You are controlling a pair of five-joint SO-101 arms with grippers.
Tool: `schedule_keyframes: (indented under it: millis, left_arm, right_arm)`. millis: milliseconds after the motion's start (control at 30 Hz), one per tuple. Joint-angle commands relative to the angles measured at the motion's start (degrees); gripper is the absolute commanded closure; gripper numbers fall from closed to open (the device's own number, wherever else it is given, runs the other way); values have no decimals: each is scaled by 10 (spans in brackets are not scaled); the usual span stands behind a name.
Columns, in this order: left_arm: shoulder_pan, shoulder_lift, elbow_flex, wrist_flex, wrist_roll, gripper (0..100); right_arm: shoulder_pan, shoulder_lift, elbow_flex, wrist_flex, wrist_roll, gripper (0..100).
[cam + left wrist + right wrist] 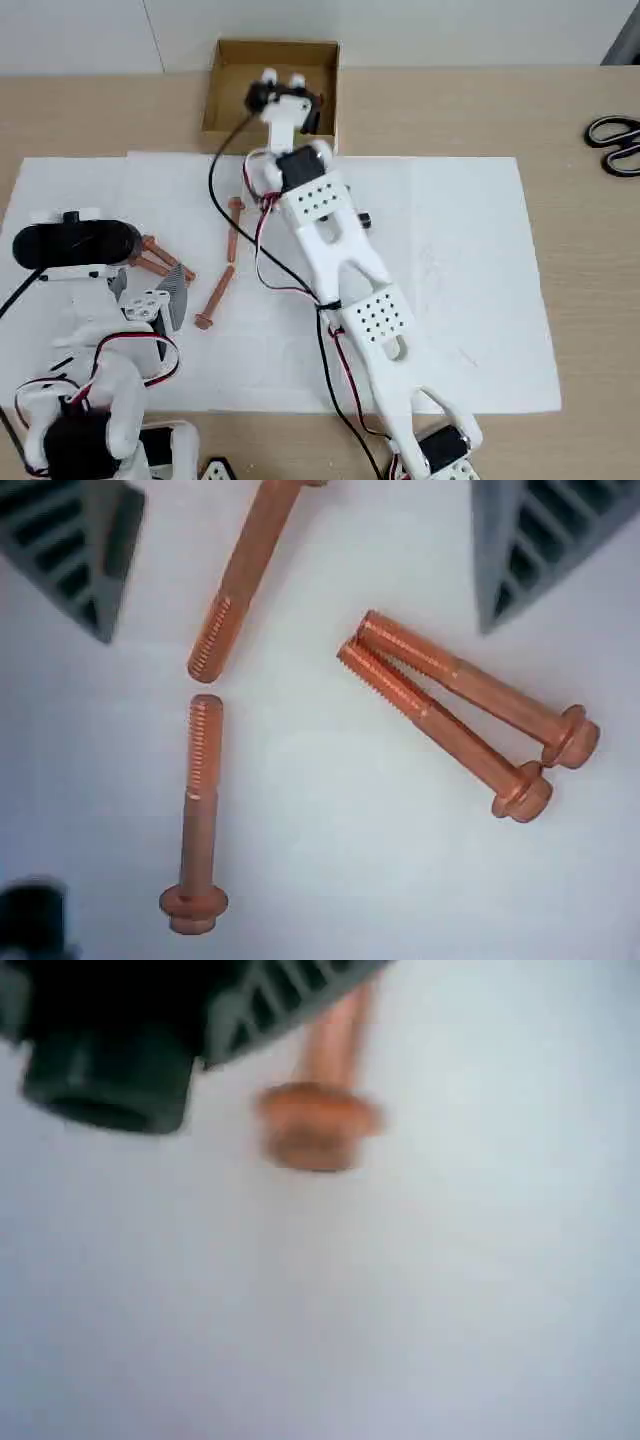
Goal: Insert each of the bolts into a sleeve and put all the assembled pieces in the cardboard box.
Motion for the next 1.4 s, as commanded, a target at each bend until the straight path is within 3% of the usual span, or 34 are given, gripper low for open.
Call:
schedule_keyframes:
  millis: [0,133,267,400,867,1033,1233,1367]
  left_arm:
    - [-3,0,0,0,-3,778]
    - [-3,0,0,0,-3,778]
    - [-3,0,0,0,-3,778]
    - [-3,0,0,0,-3,778]
    - [-3,0,1,1,-3,778]
    - [-4,0,16,-2,-3,778]
    - [-4,0,15,0,-3,778]
    - [-4,0,15,0,-3,778]
  right_arm:
    - [18,-129,-17,14,24,995]
    - [54,-208,-16,17,33,995]
    - [90,-263,-5,22,109,995]
    - [122,-332,64,26,125,995]
    - [162,-793,760,10,149,991]
    - [210,-792,907,-73,152,994]
    - [216,-748,1027,-171,160,995]
    - [203,-701,1033,-182,256,995]
